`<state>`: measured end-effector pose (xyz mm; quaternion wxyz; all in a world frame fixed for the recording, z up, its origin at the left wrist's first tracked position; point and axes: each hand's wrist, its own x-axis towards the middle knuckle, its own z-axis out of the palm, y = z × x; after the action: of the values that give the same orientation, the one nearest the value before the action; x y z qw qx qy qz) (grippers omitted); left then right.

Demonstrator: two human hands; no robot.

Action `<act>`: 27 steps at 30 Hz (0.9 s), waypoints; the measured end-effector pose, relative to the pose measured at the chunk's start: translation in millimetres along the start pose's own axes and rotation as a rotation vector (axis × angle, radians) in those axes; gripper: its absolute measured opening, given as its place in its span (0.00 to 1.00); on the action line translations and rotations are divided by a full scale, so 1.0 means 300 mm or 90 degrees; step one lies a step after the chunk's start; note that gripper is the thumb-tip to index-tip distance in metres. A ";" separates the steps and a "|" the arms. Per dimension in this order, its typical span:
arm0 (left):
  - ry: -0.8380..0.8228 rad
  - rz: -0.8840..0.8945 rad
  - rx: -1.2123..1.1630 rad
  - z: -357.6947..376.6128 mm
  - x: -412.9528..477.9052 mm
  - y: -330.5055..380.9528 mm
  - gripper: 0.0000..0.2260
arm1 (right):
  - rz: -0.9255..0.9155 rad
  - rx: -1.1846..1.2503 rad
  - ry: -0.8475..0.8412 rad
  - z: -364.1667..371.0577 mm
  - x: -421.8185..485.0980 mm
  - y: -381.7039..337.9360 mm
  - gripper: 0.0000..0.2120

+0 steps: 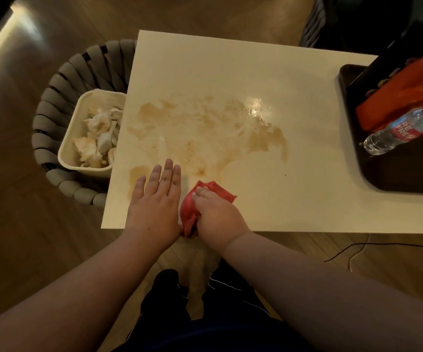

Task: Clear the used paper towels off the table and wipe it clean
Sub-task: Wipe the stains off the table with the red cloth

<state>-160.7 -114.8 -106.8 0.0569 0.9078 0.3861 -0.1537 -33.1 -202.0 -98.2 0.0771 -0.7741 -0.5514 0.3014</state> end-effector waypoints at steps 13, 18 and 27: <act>-0.004 -0.007 0.000 0.000 -0.021 -0.007 0.58 | 0.064 -0.048 -0.005 -0.070 0.024 0.056 0.29; -0.013 -0.010 -0.009 -0.002 -0.030 -0.008 0.58 | 0.096 -0.083 -0.052 -0.098 -0.044 0.124 0.31; -0.002 0.011 0.002 -0.005 -0.003 -0.014 0.45 | -0.002 -0.113 -0.097 0.000 -0.040 -0.057 0.29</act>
<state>-164.1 -112.0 -104.9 0.0576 0.9110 0.3776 -0.1554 -49.5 -206.3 -85.8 -0.0335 -0.7517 -0.5816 0.3090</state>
